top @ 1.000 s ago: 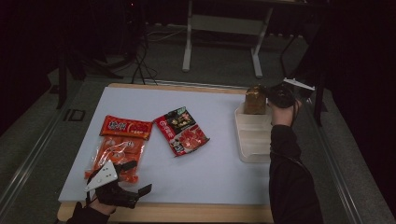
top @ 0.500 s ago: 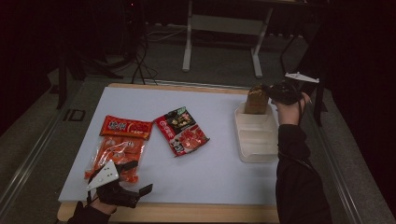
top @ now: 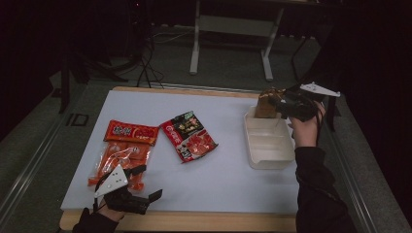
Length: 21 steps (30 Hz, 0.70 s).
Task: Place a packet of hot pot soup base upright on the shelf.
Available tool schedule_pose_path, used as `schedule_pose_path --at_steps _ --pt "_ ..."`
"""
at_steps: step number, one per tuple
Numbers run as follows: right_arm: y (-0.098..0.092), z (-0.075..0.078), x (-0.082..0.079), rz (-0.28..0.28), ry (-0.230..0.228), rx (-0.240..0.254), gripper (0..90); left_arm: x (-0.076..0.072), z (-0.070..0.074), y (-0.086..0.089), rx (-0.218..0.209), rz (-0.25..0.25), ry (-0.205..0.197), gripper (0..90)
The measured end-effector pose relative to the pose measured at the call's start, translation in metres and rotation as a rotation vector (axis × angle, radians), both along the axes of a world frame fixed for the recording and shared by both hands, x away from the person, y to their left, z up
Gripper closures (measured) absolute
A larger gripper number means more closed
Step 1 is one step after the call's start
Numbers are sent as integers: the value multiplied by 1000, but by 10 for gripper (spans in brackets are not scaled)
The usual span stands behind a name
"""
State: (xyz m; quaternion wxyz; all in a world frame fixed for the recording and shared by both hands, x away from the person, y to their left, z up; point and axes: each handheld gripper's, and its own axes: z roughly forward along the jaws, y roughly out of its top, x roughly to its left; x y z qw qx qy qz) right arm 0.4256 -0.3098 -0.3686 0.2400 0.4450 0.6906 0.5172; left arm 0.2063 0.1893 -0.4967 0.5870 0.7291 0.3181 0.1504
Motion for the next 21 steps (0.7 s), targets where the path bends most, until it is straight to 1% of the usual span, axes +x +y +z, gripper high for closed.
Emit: schedule_pose_path --at_steps 1,3,4,5,6,8,9,10,11,12,14,15,16,17,19,21 --pt "1 0 -6 16 -10 1 139 1 3 -1 -8 -10 6 8" --pt "3 0 -18 36 -37 -16 142 1 8 -3 -13 -18 15 8" --pt "3 -1 -24 43 -38 -11 150 2 10 -4 -15 -33 22 8" --pt "3 -1 -29 63 -39 1 155 3 12 -6 -14 -46 30 8" --pt "4 -1 -34 81 -43 5 155 4 15 -8 -2 -57 42 9" --pt "6 -2 -45 96 -53 -7 157 7 20 -12 28 -66 63 9" --pt "6 -2 -45 96 -53 -7 157 7 20 -12 28 -66 63 9" --pt "7 -2 -50 110 -60 -3 157 13 25 -18 49 -71 109 9" --pt "11 -3 -63 140 -70 -10 171 16 27 -21 56 -84 128 9" --pt "13 -4 -68 156 -74 -11 171 18 28 -23 72 -87 136 9" --pt "18 -7 -78 181 -81 -21 153 23 30 -27 85 -110 148 9" --pt "20 -9 -83 191 -78 -20 137 25 31 -29 87 -117 157 9" --pt "21 -10 -88 192 -86 -19 138 28 32 -31 94 -117 163 9" --pt "23 -12 -93 200 -88 -9 138 30 33 -32 90 -125 165 9" --pt "25 -15 -100 234 -80 8 138 35 35 -35 101 -131 170 9" --pt "27 -18 -107 249 -74 8 136 39 38 -38 97 -131 167 22"
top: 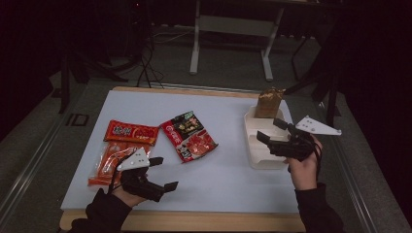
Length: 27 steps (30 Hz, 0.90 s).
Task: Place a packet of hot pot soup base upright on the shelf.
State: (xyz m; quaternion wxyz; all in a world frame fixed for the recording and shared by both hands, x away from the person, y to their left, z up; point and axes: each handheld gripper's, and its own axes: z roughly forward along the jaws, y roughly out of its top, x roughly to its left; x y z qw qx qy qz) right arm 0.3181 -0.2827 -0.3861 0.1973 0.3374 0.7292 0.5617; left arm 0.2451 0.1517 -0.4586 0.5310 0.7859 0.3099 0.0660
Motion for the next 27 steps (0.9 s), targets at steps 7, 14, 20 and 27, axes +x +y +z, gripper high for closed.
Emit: schedule_pose_path --at_steps 7,14,20,27 --pt "11 -8 -30 32 -64 -35 132 18 10 -11 17 -13 -32 119" --pt "12 -18 -50 58 -29 -25 134 37 13 -24 23 -43 -28 357" --pt "9 -24 -61 47 -26 -33 143 55 11 -36 21 -42 -23 514" --pt "6 -29 -74 47 -39 -25 145 78 5 -59 75 -39 -11 697"
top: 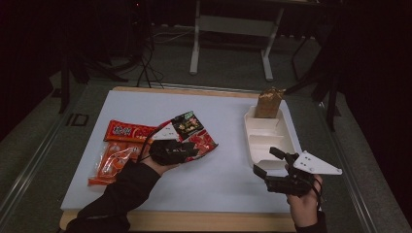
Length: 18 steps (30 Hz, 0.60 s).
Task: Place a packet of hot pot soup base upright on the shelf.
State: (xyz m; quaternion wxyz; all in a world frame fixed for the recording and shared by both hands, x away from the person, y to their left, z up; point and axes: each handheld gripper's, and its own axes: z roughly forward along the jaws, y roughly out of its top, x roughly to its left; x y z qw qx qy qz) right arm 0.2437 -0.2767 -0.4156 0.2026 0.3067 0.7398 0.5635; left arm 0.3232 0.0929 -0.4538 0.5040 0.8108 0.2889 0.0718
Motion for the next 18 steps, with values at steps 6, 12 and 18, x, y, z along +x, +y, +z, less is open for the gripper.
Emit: schedule_pose_path --at_steps 6,12,18 --pt "3 -2 -4 2 -4 -5 137 12 -4 -20 63 -17 -5 814" --pt "2 -4 -4 -7 -30 -14 138 31 -14 -39 97 -5 6 898" --pt "2 -7 -3 -1 -26 -19 140 52 -26 -49 95 19 49 898"
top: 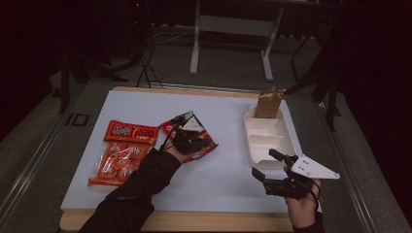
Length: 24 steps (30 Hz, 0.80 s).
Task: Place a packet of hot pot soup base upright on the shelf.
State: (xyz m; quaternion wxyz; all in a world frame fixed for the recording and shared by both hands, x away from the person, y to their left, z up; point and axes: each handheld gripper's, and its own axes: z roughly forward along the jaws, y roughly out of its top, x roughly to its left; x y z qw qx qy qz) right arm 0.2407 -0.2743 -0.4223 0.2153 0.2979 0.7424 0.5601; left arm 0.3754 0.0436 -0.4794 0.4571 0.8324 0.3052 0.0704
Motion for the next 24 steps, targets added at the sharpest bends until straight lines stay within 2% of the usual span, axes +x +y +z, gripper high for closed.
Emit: schedule_pose_path --at_steps 3,4,7,9,11,14,17,20,24 --pt "1 -2 1 5 9 -3 142 7 -4 -4 6 13 9 898" --pt "1 -2 1 5 12 -8 143 14 -7 -10 21 46 24 898" --pt "0 -2 1 5 13 0 143 23 -12 -18 71 72 27 898" --pt "0 -2 1 3 14 0 143 27 -13 -21 87 70 32 898" --pt "-2 -2 1 0 13 2 143 36 -17 -30 127 80 39 900" --pt "-4 -4 2 1 16 10 143 43 -21 -38 148 76 55 900" --pt "-5 -5 3 5 27 14 143 50 -26 -45 159 81 90 900" --pt "-5 -6 4 5 33 13 143 58 -33 -53 192 83 130 900" --pt "-5 -5 3 9 23 8 143 59 -37 -60 237 61 143 900"
